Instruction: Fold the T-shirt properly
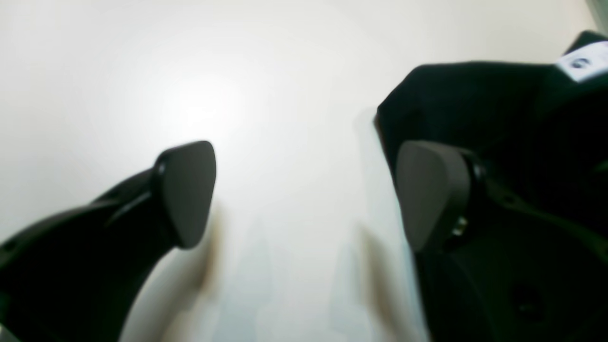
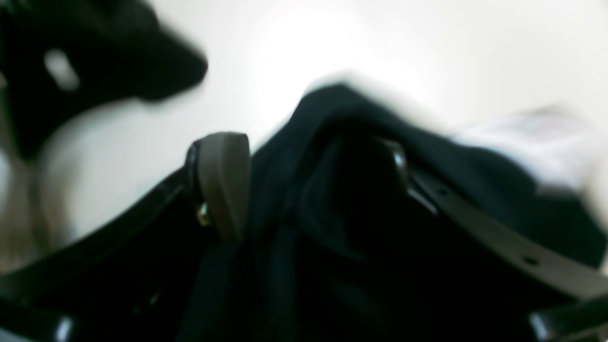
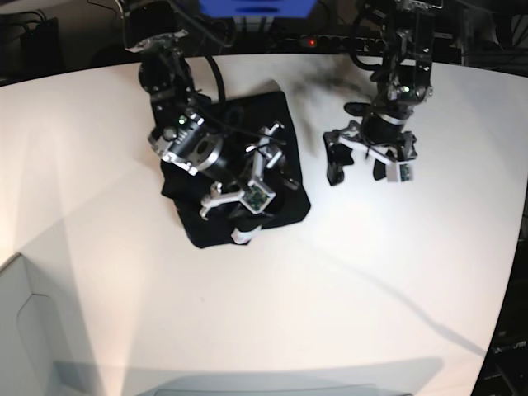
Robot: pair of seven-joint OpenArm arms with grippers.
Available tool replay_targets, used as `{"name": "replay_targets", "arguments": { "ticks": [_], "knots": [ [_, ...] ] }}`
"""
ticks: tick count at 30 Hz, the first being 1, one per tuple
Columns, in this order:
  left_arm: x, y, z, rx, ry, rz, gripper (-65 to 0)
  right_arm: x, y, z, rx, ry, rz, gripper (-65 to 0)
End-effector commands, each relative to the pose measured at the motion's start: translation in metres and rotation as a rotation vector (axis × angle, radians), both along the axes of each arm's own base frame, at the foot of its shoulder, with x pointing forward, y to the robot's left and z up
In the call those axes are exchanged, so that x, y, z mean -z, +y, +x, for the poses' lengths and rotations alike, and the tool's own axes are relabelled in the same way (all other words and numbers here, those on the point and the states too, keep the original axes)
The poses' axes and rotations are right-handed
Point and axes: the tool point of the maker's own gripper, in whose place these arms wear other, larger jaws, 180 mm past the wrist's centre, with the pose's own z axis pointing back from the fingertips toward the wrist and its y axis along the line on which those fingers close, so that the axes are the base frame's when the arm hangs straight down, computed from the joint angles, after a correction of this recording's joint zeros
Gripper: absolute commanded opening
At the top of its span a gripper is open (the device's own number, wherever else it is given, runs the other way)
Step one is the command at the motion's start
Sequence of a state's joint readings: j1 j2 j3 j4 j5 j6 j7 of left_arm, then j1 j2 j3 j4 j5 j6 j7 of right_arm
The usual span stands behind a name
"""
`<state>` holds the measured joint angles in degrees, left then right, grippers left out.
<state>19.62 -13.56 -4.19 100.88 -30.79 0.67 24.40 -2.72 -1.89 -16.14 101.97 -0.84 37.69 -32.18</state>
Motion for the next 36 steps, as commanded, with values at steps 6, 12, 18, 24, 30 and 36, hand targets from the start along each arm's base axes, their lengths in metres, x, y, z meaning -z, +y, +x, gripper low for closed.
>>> {"name": "replay_targets", "arguments": {
  "ticks": [6,12,18,24,30,36],
  "knots": [
    [-0.016,0.015,0.008,-0.030,-0.058,0.015,-6.9,-0.053,-0.030,0.013,0.097,-0.143,0.060,-26.7],
    [-0.017,0.021,0.009,-0.049,-0.063,0.019,-6.9,-0.051,-0.070,0.030,0.218,-0.145,0.035,-26.7],
    [-0.020,0.021,0.010,-0.047,-0.071,0.020,-6.9,-0.011,-0.076,0.037,0.223,-0.039,0.003,-26.7],
    [-0.025,0.035,0.011,-0.083,-0.084,0.032,-6.9,-0.006,-0.022,0.022,0.062,-0.026,0.013,-26.6],
    [-0.024,0.062,0.006,-0.141,-0.041,0.054,-6.9,-0.021,0.010,0.012,-0.032,-0.065,0.035,-26.5],
    [-0.033,0.068,0.006,-0.150,-0.048,0.061,-6.9,-0.065,-0.053,0.029,0.150,-0.203,0.062,-26.5]
  ]
}}
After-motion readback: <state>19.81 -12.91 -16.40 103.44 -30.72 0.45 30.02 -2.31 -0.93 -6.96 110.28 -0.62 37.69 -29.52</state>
